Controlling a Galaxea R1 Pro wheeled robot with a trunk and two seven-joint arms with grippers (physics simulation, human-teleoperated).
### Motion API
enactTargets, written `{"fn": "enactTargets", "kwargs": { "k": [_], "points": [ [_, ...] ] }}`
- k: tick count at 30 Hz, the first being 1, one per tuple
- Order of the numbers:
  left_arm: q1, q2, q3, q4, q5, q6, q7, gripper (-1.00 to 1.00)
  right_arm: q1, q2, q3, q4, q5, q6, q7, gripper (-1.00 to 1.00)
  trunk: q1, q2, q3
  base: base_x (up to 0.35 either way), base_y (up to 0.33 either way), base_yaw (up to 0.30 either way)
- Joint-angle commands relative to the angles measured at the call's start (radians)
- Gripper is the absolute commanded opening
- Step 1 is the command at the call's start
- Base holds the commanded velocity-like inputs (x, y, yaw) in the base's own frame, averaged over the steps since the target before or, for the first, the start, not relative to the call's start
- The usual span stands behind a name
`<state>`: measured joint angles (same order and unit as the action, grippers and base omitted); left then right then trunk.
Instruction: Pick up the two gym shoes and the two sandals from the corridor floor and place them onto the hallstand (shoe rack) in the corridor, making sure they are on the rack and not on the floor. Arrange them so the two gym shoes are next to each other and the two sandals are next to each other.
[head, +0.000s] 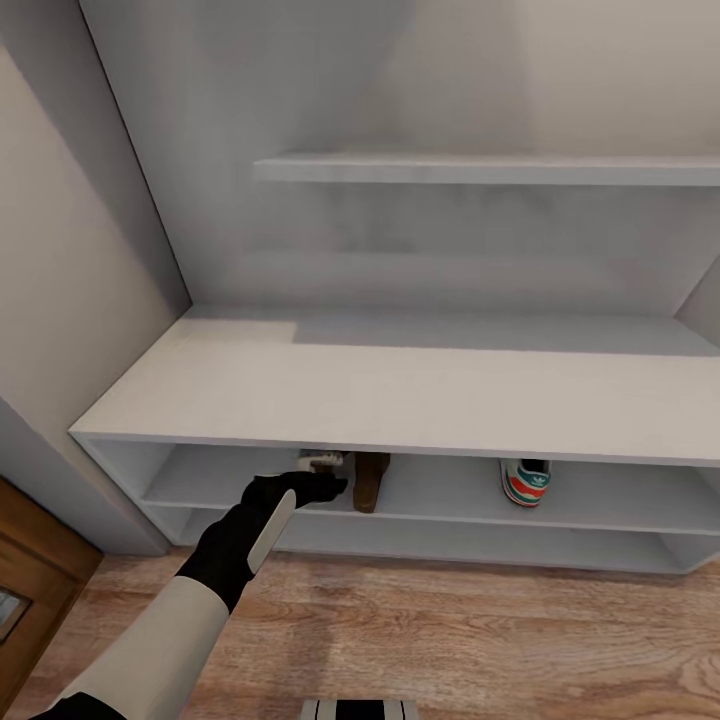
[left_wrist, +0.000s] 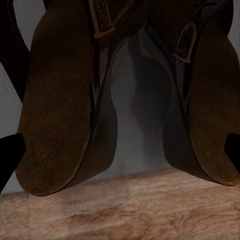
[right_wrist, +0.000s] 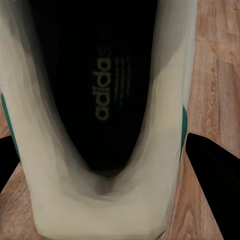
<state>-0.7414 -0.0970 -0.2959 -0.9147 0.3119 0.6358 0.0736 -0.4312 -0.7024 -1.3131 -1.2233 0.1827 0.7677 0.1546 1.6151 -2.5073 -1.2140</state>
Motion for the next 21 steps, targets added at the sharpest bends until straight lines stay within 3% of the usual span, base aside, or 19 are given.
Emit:
{"fn": "enactTargets", "kwargs": {
  "k": [1, 6, 21],
  "points": [
    [0.0, 0.0, -0.002, -0.001, 0.01, 0.004, 0.008, 1.0, -0.001, 0.0, -0.002, -0.001, 0.011, 0.004, 0.01, -1.0, 0.0, 0.0, -0.001, 0.0, 0.0, 0.0],
    [0.0, 0.0, -0.002, -0.001, 0.01, 0.004, 0.008, 1.0, -0.001, 0.0, -0.002, -0.001, 0.011, 0.004, 0.01, -1.0, 0.0, 0.0, -0.001, -0.175, 0.0, 0.0],
    [0.0, 0.0, -0.002, -0.001, 0.01, 0.004, 0.008, 1.0, -0.001, 0.0, -0.002, -0.001, 0.011, 0.004, 0.01, -1.0, 0.0, 0.0, -0.001, -0.335, 0.0, 0.0]
  ]
}}
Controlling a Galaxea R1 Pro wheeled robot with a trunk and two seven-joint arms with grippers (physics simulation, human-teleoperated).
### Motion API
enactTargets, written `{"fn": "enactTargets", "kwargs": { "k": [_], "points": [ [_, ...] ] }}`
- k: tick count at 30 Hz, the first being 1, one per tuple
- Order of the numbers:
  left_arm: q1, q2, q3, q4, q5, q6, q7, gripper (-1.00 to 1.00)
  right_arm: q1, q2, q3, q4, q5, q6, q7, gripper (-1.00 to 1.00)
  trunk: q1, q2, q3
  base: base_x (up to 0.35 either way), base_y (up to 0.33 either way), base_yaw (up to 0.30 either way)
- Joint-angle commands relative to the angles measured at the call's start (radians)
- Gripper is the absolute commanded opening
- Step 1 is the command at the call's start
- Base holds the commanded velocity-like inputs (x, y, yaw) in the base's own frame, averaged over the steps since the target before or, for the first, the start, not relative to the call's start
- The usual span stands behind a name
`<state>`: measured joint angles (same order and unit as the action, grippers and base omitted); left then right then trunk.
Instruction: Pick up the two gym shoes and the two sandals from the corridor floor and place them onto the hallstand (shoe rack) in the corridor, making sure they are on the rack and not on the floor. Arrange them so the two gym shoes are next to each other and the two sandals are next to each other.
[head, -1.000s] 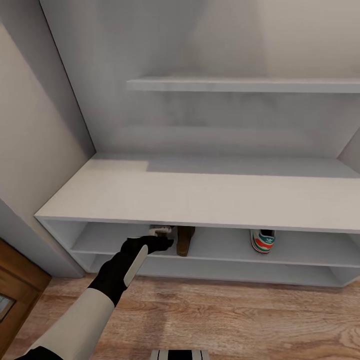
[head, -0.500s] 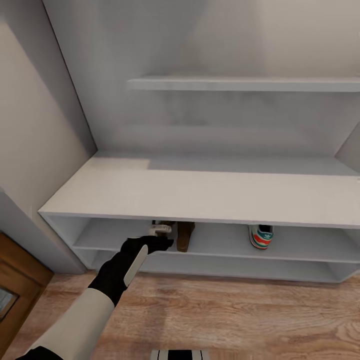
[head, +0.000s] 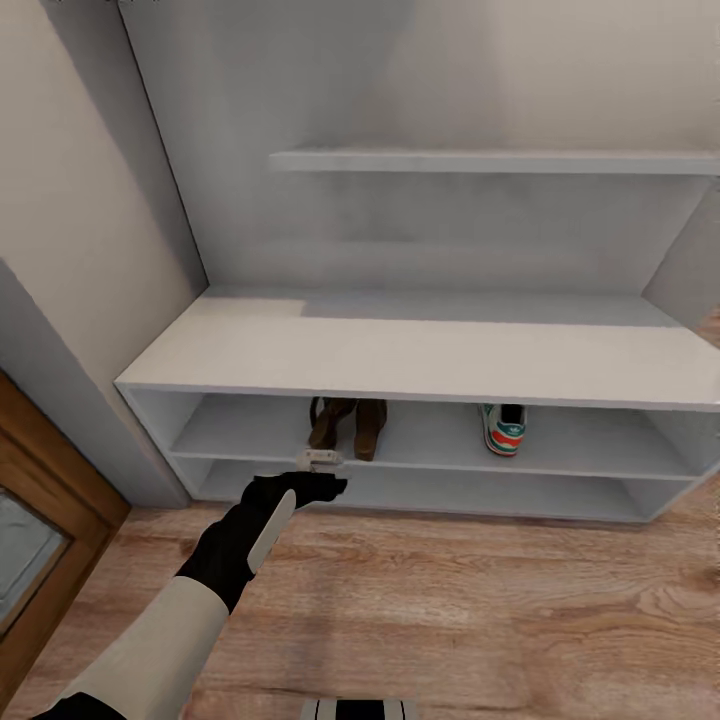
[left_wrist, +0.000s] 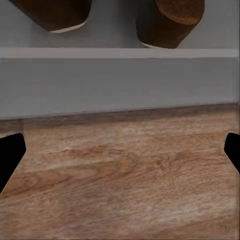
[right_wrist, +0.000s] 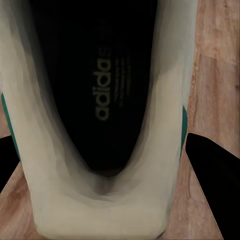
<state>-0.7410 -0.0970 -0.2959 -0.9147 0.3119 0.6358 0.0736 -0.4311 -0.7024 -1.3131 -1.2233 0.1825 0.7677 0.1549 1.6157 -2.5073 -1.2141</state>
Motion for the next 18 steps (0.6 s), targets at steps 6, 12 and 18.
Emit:
{"fn": "enactTargets", "kwargs": {
  "k": [6, 12, 18],
  "points": [
    [0.0, 0.0, -0.002, -0.001, 0.01, 0.004, 0.008, 1.0, -0.001, 0.0, -0.002, -0.001, 0.011, 0.004, 0.01, -1.0, -0.001, 0.0, -0.001, -0.333, 0.0, 0.0],
    [0.0, 0.001, -0.002, 0.0, 0.01, 0.004, 0.008, 1.0, -0.001, 0.0, -0.002, -0.001, 0.011, 0.004, 0.01, -1.0, -0.001, 0.0, -0.001, -0.117, 0.0, 0.0],
    [0.007, 0.002, -0.002, 0.0, 0.011, -0.019, 0.008, 1.0, -0.001, 0.0, -0.003, -0.002, 0.01, 0.004, 0.011, -1.0, -0.001, 0.0, -0.001, -0.009, 0.0, 0.0]
  ]
}}
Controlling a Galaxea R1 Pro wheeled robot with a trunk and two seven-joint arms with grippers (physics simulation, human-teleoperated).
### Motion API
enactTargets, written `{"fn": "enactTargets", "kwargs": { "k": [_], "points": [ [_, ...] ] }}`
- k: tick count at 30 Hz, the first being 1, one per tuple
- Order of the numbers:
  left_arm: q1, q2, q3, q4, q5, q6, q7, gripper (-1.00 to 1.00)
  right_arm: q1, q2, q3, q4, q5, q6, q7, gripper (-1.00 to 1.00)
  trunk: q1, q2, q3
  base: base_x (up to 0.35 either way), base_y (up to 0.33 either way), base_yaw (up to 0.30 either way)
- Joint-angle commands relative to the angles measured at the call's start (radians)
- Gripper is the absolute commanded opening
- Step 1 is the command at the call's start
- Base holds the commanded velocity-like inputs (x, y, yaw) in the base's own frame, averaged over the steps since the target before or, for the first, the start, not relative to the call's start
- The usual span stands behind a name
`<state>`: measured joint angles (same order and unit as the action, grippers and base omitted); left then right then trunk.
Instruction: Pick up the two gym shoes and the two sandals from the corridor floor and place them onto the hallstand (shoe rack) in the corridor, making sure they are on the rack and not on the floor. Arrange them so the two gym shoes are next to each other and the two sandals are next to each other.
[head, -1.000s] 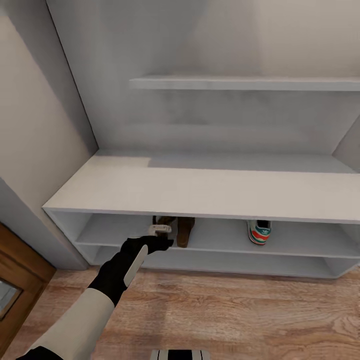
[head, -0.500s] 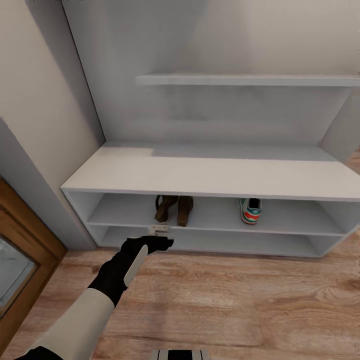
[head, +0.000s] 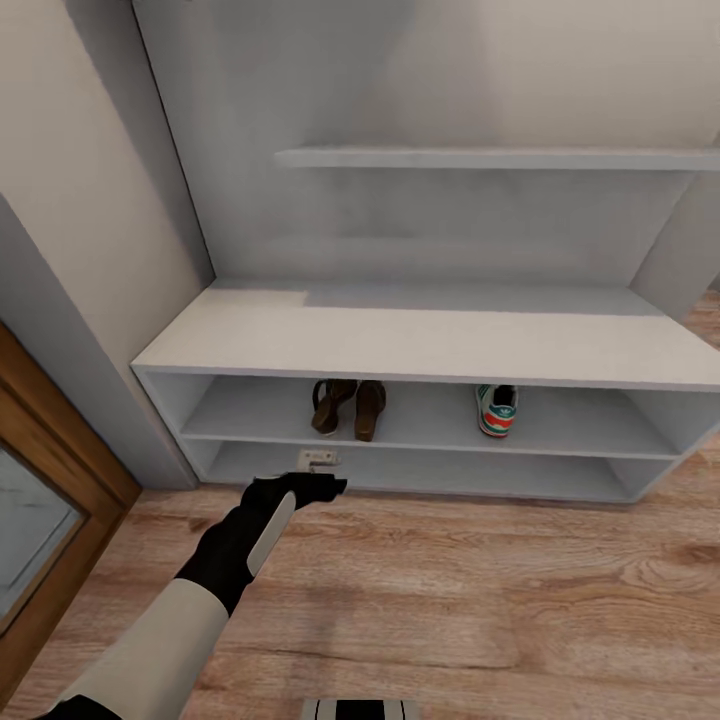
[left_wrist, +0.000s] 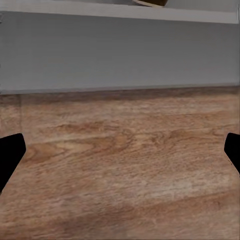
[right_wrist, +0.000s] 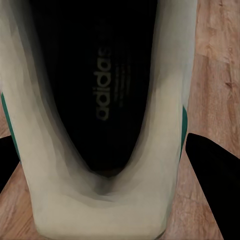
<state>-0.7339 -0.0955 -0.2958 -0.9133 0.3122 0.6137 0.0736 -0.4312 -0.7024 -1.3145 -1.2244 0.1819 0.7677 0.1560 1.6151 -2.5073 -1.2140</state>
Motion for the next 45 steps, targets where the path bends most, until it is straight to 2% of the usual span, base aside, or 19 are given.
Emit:
{"fn": "enactTargets", "kwargs": {
  "k": [1, 3, 4, 7, 8, 9, 30, 35, 45],
  "points": [
    [0.0, 0.0, -0.002, -0.001, 0.01, -0.006, 0.008, 1.0, -0.001, 0.0, -0.001, -0.001, 0.011, 0.004, 0.009, -1.0, 0.0, 0.0, -0.001, -0.002, 0.0, 0.0],
    [0.003, 0.002, -0.002, -0.001, 0.012, -0.04, 0.008, 1.0, -0.001, 0.0, -0.001, -0.001, 0.011, 0.004, 0.009, -1.0, 0.0, 0.0, -0.001, -0.001, 0.0, 0.0],
    [0.006, 0.017, -0.003, 0.009, 0.018, -0.108, 0.008, 1.0, -0.001, 0.0, 0.0, -0.001, 0.011, 0.006, 0.009, -1.0, 0.0, 0.0, -0.001, 0.0, 0.0, 0.0],
    [0.007, 0.015, -0.004, 0.038, 0.022, -0.122, 0.008, 1.0, -0.001, 0.0, -0.001, -0.001, 0.011, 0.007, 0.008, -1.0, 0.0, 0.0, -0.001, 0.0, 0.0, 0.0],
    [0.007, 0.013, -0.005, 0.088, 0.024, -0.175, 0.005, 1.0, -0.001, 0.0, 0.0, -0.001, 0.011, 0.007, 0.009, -1.0, 0.0, 0.0, -0.001, -0.049, -0.069, 0.0],
    [0.007, 0.013, -0.005, 0.093, 0.024, -0.18, 0.005, 1.0, -0.001, 0.0, 0.0, -0.001, 0.011, 0.007, 0.009, -1.0, 0.0, 0.0, -0.001, -0.119, -0.168, 0.0],
    [0.007, 0.01, -0.008, 0.102, 0.027, -0.183, 0.005, 1.0, -0.001, 0.001, 0.0, 0.0, 0.011, 0.007, 0.008, -1.0, 0.0, 0.0, -0.001, -0.197, -0.273, 0.0],
    [0.008, 0.01, -0.008, 0.102, 0.026, -0.184, 0.006, 1.0, -0.001, 0.017, 0.0, 0.0, 0.011, 0.007, 0.008, -1.0, 0.0, 0.0, -0.001, -0.136, -0.339, 0.0],
    [0.007, 0.01, -0.006, 0.102, 0.027, -0.184, 0.009, 1.0, -0.001, 0.021, 0.0, 0.0, 0.012, 0.007, 0.008, -1.0, 0.0, 0.0, -0.001, -0.133, -0.34, 0.0]
  ]
}}
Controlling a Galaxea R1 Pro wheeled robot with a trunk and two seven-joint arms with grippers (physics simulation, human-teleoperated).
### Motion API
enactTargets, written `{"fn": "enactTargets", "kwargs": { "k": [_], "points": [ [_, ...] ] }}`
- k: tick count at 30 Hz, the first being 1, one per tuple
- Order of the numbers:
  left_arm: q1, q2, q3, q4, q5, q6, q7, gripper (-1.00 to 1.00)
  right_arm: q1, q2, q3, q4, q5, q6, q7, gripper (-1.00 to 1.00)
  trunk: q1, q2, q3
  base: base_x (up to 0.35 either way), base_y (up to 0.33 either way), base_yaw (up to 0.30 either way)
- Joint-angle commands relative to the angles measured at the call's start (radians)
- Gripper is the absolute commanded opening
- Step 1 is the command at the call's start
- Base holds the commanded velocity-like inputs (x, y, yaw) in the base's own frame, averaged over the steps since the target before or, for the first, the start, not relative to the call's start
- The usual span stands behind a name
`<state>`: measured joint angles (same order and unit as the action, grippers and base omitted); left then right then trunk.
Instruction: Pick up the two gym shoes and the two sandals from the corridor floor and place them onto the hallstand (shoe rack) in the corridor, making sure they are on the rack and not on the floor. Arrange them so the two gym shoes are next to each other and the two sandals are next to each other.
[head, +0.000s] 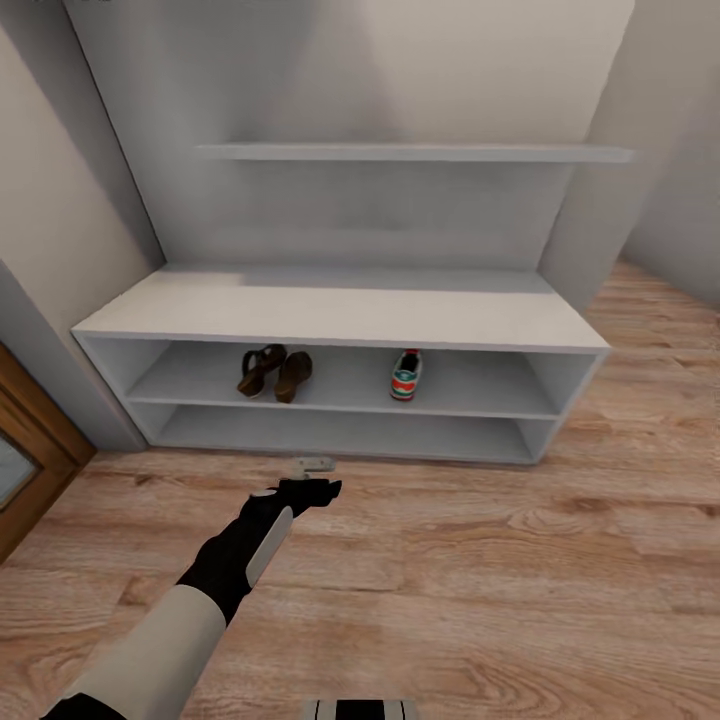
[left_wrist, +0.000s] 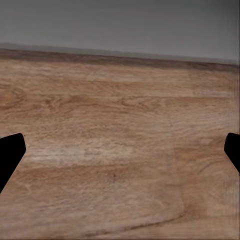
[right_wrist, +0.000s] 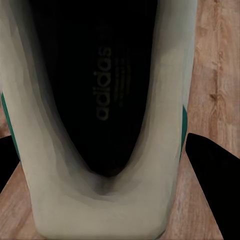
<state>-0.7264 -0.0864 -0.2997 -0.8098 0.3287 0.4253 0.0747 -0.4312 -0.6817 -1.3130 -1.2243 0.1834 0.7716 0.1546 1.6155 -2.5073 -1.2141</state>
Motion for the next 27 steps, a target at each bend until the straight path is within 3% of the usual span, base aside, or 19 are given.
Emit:
{"fn": "enactTargets", "kwargs": {
  "k": [1, 9, 15, 27],
  "points": [
    [0.0, 0.0, -0.002, -0.002, 0.01, 0.004, 0.008, 1.0, -0.001, 0.0, -0.002, 0.0, 0.011, 0.003, 0.01, -1.0, -0.001, 0.0, -0.001, -0.249, -0.289, 0.0],
    [-0.001, 0.0, -0.002, -0.002, 0.01, 0.005, 0.008, 1.0, -0.001, 0.0, -0.002, 0.0, 0.012, 0.003, 0.01, -1.0, -0.001, 0.0, -0.001, -0.279, -0.209, 0.0],
    [0.0, 0.0, -0.002, -0.002, 0.01, 0.005, 0.008, 1.0, -0.001, 0.0, -0.002, 0.0, 0.012, 0.003, 0.01, -1.0, -0.001, 0.0, -0.001, -0.235, 0.066, 0.0],
    [0.0, 0.003, -0.001, -0.002, 0.009, 0.005, 0.007, 1.0, -0.001, 0.0, -0.002, 0.0, 0.012, 0.003, 0.009, -1.0, -0.001, 0.0, -0.001, -0.06, 0.008, 0.0]
  ]
}}
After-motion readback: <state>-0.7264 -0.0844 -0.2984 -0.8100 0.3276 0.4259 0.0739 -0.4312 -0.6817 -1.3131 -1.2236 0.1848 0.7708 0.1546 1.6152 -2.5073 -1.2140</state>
